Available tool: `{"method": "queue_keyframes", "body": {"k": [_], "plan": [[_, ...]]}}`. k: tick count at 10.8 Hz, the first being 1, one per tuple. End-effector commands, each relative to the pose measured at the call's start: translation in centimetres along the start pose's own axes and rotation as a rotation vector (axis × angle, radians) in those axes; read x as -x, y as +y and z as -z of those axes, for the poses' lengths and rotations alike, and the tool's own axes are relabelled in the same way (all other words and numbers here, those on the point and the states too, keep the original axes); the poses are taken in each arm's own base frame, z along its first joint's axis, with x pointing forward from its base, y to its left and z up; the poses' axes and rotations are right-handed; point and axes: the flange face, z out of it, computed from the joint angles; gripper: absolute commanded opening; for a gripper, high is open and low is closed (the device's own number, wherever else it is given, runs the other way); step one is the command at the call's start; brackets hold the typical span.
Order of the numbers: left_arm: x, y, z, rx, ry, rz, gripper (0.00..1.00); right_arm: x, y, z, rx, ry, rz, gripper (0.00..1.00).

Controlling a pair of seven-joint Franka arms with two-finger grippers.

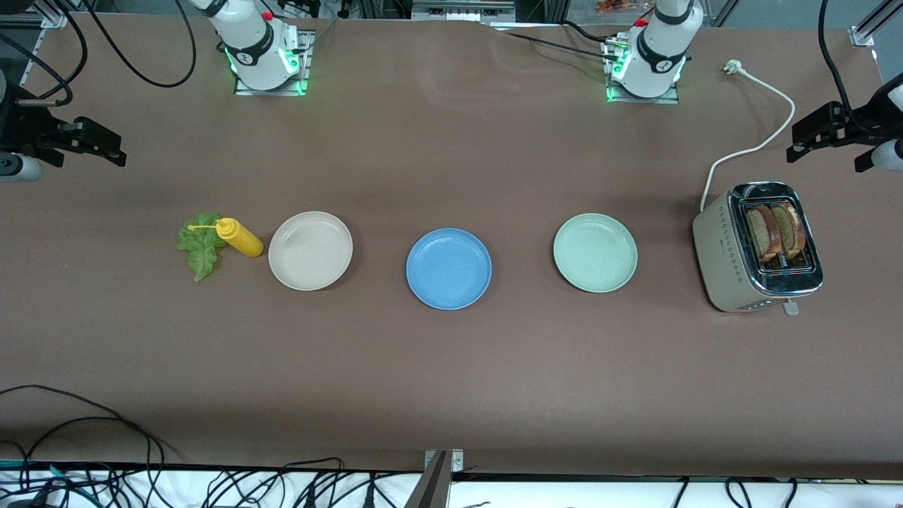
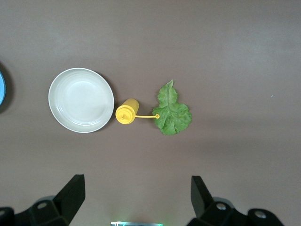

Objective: Make sandwich in blue plate with both arms
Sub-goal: 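Move the left gripper down to the toast in the toaster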

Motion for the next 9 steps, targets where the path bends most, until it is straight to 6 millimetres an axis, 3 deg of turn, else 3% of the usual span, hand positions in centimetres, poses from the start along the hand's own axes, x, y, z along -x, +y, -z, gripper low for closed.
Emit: {"method": "queue_keyframes", "body": {"k": [1,6,9], "plan": [[0.4,0.0,-0.3,0.03,0.004,0.002,1.0,0.1,0.2,0.6,0.009,-0.003,0.002,1.0],[0.5,0.0,-0.5,0.029,0.001,0.002,1.0,0.1,0.2,0.8,0.009,0.0,0.003,1.0],[0.3,-0.8,-2.1,0.032,-0.023,0.017,1.0,0.2,0.4,0.8,0.008,0.0,0.0,1.0]]}}
